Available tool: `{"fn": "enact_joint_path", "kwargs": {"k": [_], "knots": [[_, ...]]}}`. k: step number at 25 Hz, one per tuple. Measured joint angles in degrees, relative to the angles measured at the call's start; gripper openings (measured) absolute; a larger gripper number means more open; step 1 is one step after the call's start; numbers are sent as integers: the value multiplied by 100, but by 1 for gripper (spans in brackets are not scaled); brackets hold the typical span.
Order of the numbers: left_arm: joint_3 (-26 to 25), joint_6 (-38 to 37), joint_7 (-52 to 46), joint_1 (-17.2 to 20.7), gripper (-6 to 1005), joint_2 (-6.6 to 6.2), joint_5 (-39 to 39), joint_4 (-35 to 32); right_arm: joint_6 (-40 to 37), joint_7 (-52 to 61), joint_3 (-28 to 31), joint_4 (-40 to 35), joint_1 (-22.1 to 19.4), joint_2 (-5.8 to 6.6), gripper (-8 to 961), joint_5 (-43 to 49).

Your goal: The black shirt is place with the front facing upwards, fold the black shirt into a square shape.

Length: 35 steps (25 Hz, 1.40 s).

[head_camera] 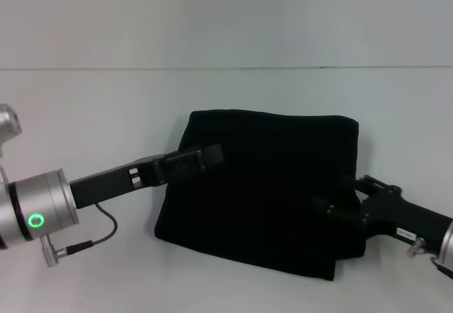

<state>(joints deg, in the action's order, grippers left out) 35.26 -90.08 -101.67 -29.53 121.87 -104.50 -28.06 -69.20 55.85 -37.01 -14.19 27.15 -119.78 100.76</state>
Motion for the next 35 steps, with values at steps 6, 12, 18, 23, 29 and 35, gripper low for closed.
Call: {"fn": "enact_joint_path", "kwargs": {"k": [6, 12, 18, 23, 29, 35], "knots": [[-2, 90, -4, -19, 962, -5, 0, 11, 406, 141, 96, -38, -66, 19, 871, -8], [-2, 132, -67, -11, 962, -8, 0, 12, 583, 193, 289, -50, -52, 16, 871, -12], [37, 601, -937, -74, 961, -177, -49, 12, -132, 259, 492, -371, -314, 30, 870, 2], [310, 1745, -2400, -410, 961, -483, -342, 20, -1162, 427, 387, -711, -700, 128, 870, 297], [632, 2688, -2977, -908, 960, -599, -816, 185, -1847, 436, 384, -726, -906, 248, 870, 1090], [933, 3301, -2989, -1188, 959, -509, -829, 399, -1876, 430, 378, -726, -967, 222, 870, 1541]]}}
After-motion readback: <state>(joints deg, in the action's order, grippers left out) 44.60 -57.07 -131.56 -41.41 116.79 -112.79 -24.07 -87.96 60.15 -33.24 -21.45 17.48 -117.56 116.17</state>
